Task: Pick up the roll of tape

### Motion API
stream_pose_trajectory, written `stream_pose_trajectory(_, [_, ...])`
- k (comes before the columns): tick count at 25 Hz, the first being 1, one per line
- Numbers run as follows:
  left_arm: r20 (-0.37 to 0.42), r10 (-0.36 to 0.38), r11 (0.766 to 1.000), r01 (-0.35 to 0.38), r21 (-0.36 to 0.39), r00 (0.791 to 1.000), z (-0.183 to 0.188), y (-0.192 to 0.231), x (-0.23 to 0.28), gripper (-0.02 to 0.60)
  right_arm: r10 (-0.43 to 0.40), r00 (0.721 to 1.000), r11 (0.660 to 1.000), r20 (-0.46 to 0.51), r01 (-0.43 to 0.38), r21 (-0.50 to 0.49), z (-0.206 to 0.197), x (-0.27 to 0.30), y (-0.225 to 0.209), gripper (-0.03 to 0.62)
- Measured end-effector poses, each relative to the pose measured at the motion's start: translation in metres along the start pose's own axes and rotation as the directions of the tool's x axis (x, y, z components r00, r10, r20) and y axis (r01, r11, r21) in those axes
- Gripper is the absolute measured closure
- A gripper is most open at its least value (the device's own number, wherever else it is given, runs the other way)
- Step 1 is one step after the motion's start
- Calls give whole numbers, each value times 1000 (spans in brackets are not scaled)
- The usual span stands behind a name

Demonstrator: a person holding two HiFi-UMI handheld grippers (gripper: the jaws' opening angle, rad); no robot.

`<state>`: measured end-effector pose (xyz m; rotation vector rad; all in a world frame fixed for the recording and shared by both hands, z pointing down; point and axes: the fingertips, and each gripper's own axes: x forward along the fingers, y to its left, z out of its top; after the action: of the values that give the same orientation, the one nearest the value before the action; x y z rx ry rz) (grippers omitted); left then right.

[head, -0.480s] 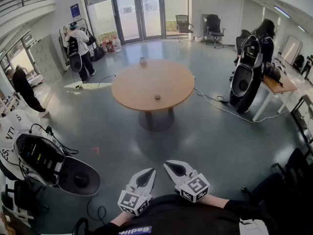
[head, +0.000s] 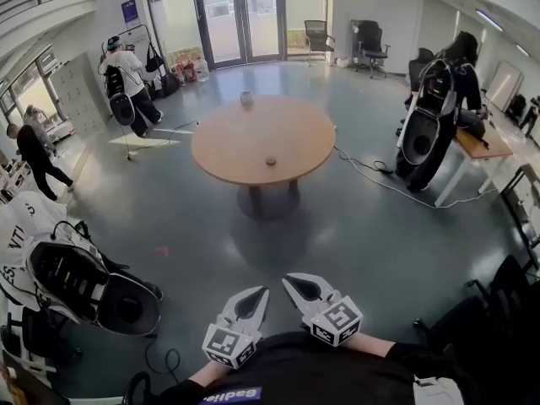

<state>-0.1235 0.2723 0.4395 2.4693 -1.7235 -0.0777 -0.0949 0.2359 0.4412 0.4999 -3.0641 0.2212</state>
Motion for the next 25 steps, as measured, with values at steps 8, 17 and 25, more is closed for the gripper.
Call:
stream_pose_trajectory(8, [-27,-20,1000,19,-17,999,-12,-3,28,569,-41,999,998,-12,41,39,-7,-9,-34,589])
stream_pose_trajectory(17, [-38,-39,999,39,15,999,-2,-11,106,569,-65,998,997,5,64,48,7,-19,-110,589])
stream_pose_trajectory(25, [-50,-49,999,49,5,998,-5,-21,147,569,-80,997,995,0,80,63,7,-31,-153,589])
